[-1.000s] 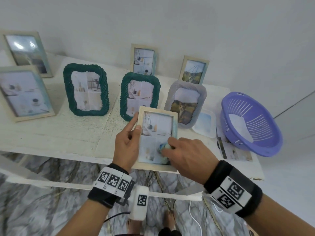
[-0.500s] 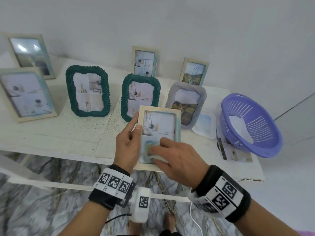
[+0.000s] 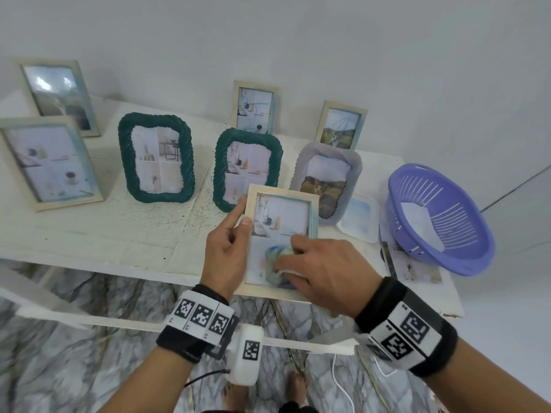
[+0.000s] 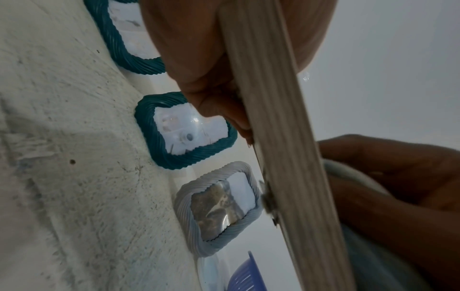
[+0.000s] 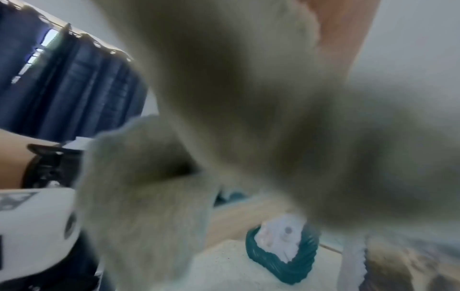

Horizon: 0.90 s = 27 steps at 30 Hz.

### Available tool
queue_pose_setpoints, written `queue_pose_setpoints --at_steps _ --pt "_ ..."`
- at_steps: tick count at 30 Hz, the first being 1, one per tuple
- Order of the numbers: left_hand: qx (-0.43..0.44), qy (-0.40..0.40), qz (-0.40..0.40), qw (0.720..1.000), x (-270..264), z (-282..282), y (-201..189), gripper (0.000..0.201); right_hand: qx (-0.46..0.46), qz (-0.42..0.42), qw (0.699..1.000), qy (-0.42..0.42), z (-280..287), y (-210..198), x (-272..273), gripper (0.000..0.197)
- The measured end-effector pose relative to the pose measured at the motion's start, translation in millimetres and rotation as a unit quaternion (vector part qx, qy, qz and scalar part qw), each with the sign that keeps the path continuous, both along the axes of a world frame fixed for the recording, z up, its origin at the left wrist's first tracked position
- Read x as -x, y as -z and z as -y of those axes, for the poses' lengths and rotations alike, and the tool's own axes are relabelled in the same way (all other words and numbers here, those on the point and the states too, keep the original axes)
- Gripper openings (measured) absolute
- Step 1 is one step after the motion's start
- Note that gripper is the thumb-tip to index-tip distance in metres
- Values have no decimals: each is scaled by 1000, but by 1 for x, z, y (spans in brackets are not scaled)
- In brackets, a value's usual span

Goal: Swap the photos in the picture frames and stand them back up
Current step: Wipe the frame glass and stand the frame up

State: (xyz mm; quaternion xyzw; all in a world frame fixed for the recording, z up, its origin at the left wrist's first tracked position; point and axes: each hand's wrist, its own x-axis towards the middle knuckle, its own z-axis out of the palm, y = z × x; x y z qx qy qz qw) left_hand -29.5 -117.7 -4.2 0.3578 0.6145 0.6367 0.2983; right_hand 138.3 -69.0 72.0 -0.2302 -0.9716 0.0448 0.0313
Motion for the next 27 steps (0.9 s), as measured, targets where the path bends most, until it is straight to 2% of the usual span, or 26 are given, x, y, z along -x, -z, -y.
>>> queue_pose_setpoints --at_steps 2,4,7,9,12,15,17,19,21,23,27 --pt "-3 -6 0 1000 0 -1 -2 41 -24 -21 999 35 -3 0 3 21" --pt "-3 0 -1 1000 0 -1 -3 42 -19 -32 999 35 2 4 6 16" --pt "9 6 -3 1000 -2 2 -2 42 11 -22 1000 -12 8 9 1 26" --pt "10 1 3 1000 -3 2 -1 42 4 -19 1000 -9 3 8 -2 29" --pt "6 -1 0 1000 -6 -2 -2 41 -47 -50 996 55 -9 9 1 28" --pt "1 5 -1 1000 -6 -3 -5 41 -79 -75 986 124 -13 13 5 17" --pt "1 10 0 1000 -6 -4 -5 41 -82 -93 980 154 -16 17 4 13" --pt "2 11 3 1000 -6 -5 -6 42 -41 -144 973 177 -22 15 -1 15" --pt "0 8 5 1000 -6 -3 -6 42 29 -230 952 200 -30 10 -9 18" --pt "0 9 -2 1000 -4 -1 -4 42 54 -301 923 234 -38 2 -19 19" --pt "3 8 14 1000 2 -1 2 41 70 -335 882 325 -54 -5 -44 23"
